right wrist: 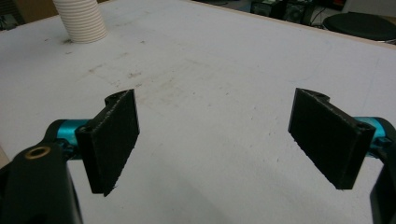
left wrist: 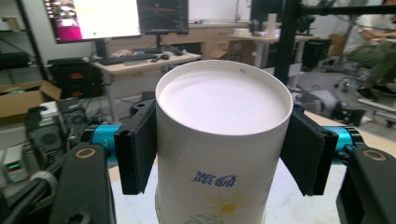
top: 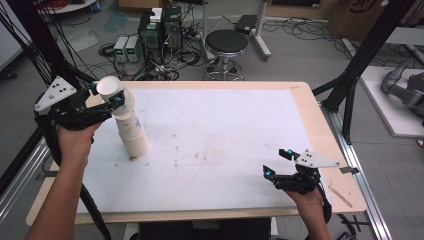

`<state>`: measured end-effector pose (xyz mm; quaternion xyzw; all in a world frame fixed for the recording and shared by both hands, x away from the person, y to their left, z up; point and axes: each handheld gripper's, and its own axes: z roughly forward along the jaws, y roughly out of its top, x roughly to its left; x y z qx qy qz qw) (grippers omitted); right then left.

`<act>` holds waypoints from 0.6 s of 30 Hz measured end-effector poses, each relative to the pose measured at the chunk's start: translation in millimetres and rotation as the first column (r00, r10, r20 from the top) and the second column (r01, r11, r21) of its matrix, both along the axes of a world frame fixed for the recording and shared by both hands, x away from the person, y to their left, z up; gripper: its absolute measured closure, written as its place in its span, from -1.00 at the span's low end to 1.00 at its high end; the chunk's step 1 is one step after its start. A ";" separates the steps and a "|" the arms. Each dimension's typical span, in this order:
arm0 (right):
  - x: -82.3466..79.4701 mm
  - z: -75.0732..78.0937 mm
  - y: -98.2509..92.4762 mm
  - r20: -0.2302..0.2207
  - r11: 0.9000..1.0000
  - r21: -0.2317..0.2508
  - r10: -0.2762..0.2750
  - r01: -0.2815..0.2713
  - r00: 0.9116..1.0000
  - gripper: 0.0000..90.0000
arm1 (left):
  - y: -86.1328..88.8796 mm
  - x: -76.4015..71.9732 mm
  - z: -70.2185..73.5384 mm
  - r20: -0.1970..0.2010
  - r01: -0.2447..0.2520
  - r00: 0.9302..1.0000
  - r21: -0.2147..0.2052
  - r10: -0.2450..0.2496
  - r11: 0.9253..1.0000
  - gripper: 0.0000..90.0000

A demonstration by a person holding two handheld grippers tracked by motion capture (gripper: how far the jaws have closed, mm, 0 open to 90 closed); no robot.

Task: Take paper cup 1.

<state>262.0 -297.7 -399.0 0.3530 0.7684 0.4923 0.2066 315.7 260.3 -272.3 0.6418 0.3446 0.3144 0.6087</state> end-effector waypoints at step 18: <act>4.7 -0.2 14.8 -0.018 0.998 -0.008 0.065 -0.065 0.998 -0.63 | -54.6 -8.7 -30.8 -0.045 0.246 0.968 0.011 -0.245 0.969 -0.26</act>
